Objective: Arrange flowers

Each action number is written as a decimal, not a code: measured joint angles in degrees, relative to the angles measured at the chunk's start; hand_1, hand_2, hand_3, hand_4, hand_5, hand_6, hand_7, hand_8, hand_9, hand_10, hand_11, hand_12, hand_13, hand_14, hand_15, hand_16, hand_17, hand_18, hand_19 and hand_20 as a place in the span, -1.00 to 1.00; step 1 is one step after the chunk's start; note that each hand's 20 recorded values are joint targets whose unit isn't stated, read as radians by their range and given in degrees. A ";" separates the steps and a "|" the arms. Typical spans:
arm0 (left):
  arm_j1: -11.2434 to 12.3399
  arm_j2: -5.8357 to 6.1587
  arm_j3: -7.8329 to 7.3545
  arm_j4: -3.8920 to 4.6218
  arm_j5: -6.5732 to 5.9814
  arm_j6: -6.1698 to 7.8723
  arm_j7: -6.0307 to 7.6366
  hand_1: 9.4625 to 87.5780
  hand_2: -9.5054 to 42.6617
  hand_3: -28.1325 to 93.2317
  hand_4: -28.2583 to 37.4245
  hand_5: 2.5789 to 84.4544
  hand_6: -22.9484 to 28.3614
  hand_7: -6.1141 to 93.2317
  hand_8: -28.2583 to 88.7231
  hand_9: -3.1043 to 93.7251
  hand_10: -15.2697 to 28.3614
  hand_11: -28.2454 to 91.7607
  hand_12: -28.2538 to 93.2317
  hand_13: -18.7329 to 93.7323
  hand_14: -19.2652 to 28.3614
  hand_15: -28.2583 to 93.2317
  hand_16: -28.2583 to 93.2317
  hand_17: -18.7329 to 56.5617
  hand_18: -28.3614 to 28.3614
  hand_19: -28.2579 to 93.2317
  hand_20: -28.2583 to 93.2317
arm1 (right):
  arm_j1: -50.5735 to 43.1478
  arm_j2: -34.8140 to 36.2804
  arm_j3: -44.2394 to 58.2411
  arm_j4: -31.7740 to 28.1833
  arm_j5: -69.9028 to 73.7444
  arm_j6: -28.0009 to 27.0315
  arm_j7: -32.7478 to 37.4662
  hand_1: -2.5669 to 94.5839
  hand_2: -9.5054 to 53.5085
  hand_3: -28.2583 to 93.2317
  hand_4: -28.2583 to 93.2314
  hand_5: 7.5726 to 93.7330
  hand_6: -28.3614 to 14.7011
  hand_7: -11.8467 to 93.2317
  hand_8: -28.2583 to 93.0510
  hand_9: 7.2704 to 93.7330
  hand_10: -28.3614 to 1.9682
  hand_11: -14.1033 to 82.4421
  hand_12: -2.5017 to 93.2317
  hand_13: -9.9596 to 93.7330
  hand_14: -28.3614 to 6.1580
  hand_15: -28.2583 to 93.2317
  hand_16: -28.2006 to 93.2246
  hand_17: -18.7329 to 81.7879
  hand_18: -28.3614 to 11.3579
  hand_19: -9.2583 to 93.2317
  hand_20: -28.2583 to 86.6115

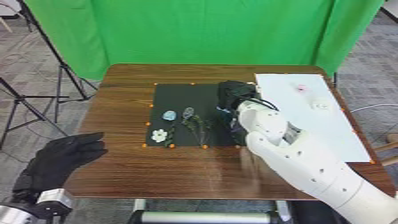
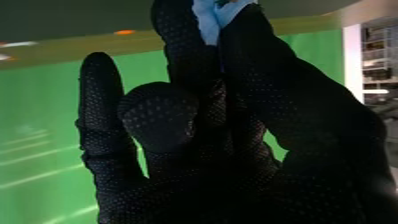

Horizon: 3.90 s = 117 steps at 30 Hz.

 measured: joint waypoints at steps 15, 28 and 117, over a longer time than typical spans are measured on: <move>-2.81 -0.37 1.50 0.29 1.04 -1.21 -1.10 -0.54 -0.43 0.76 -0.66 0.18 0.51 -0.60 -0.66 -0.08 0.76 0.10 -0.36 -0.15 1.00 0.47 -0.74 -0.75 0.80 0.43 -0.27 | -0.48 -2.11 -0.80 2.55 -1.18 0.03 1.63 0.16 -1.00 0.72 -1.00 0.67 0.32 -0.24 -0.49 0.87 0.48 -0.24 -0.15 0.69 0.35 0.68 -0.15 -0.03 -0.56 0.84 -0.34; -3.57 -0.36 2.53 0.78 1.02 -1.26 -1.33 -0.54 -0.43 0.77 -0.66 0.18 0.51 -0.60 -0.66 -0.08 0.77 0.10 -0.36 -0.15 1.00 0.47 -0.74 -0.75 0.79 0.43 -0.27 | -0.32 -3.51 -2.69 2.55 -2.07 1.13 2.00 0.16 -1.00 0.72 -1.00 0.66 0.32 -0.23 -0.49 0.86 0.46 -0.24 -0.16 0.69 0.34 0.67 -0.16 -0.03 -0.56 0.84 -0.34; 2.62 -1.16 4.09 -0.79 0.96 2.58 3.68 -0.53 -0.42 0.77 -0.66 0.18 0.50 -0.59 -0.66 -0.08 0.76 0.10 -0.36 -0.15 1.00 0.48 -0.74 -0.75 0.79 0.44 -0.27 | 1.96 17.34 5.24 -7.44 5.81 -10.32 4.87 -0.34 -0.80 0.87 -0.97 0.07 0.02 -0.43 -0.72 0.09 -0.45 -0.21 -0.59 0.29 -0.16 0.74 -0.24 -0.26 -0.71 0.72 -0.27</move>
